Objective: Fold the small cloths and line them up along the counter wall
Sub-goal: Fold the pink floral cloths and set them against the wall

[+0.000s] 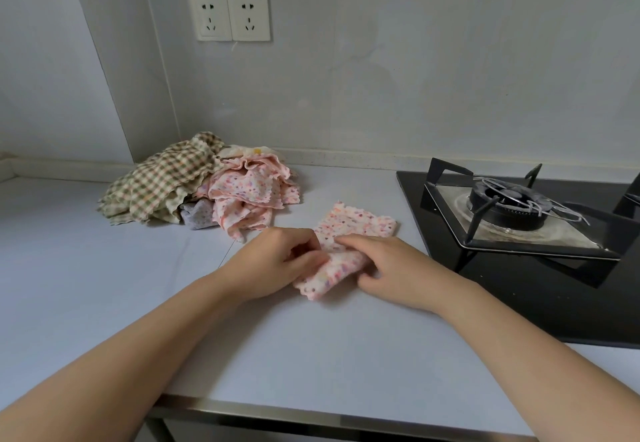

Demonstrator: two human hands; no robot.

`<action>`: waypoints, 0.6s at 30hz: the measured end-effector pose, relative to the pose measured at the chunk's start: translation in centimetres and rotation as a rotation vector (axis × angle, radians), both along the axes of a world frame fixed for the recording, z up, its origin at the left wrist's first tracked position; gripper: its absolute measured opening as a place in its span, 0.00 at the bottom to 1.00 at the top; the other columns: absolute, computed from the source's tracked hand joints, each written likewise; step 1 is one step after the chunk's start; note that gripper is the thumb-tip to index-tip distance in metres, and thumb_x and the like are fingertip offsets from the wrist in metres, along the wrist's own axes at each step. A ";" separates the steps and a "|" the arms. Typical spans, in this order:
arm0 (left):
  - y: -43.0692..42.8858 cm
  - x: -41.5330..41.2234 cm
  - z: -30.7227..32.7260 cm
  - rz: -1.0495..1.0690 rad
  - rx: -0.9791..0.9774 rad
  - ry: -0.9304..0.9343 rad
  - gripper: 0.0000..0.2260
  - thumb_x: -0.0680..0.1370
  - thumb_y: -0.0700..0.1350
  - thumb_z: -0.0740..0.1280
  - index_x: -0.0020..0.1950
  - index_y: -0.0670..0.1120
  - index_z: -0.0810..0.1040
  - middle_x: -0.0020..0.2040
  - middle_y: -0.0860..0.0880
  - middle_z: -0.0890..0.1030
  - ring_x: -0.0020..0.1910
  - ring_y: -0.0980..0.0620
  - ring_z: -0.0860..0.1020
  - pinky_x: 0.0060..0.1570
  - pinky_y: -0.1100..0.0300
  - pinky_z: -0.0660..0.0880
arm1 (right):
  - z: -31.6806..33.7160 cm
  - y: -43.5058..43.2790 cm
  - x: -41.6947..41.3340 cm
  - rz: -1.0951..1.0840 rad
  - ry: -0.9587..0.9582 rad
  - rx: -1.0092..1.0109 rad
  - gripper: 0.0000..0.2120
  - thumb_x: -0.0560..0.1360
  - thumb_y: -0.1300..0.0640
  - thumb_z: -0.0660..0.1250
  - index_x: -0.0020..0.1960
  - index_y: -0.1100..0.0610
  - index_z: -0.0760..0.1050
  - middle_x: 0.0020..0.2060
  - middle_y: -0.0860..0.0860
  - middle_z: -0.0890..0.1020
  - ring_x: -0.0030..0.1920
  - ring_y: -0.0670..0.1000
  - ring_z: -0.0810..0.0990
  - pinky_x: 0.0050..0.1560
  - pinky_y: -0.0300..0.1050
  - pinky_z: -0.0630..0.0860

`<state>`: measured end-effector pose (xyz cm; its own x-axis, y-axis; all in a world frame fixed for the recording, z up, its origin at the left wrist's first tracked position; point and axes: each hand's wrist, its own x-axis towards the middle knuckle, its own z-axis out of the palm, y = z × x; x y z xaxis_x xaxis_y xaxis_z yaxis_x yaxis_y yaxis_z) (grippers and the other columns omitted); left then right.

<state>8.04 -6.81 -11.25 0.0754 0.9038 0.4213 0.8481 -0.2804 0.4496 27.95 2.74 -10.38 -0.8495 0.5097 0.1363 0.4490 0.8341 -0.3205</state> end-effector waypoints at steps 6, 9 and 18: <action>-0.4 -0.6 1.0 0.146 0.009 -0.267 0.11 0.81 0.43 0.60 0.41 0.47 0.78 0.36 0.55 0.82 0.38 0.57 0.79 0.44 0.60 0.74 | -0.4 0.0 -0.7 0.032 -0.057 0.017 0.27 0.74 0.61 0.61 0.71 0.46 0.66 0.69 0.45 0.71 0.68 0.46 0.68 0.66 0.44 0.67; -0.3 -2.4 0.2 0.255 0.029 -0.083 0.08 0.80 0.44 0.61 0.45 0.51 0.79 0.43 0.59 0.82 0.44 0.58 0.78 0.49 0.59 0.73 | -0.4 -0.2 -0.6 0.076 -0.149 0.016 0.28 0.77 0.57 0.59 0.75 0.43 0.59 0.76 0.45 0.58 0.76 0.45 0.54 0.75 0.43 0.53; 0.1 -1.3 -0.5 0.130 -0.535 0.443 0.25 0.82 0.58 0.44 0.77 0.56 0.41 0.77 0.60 0.41 0.75 0.59 0.39 0.72 0.51 0.37 | -0.6 0.2 -0.3 0.072 -0.350 0.019 0.29 0.80 0.40 0.52 0.76 0.37 0.42 0.77 0.44 0.39 0.75 0.46 0.34 0.75 0.47 0.35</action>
<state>6.72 -6.67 -11.72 0.0141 0.9916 -0.1283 0.9948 -0.0010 0.1022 27.67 2.95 -11.02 -0.8801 0.4469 -0.1603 0.4686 0.8718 -0.1424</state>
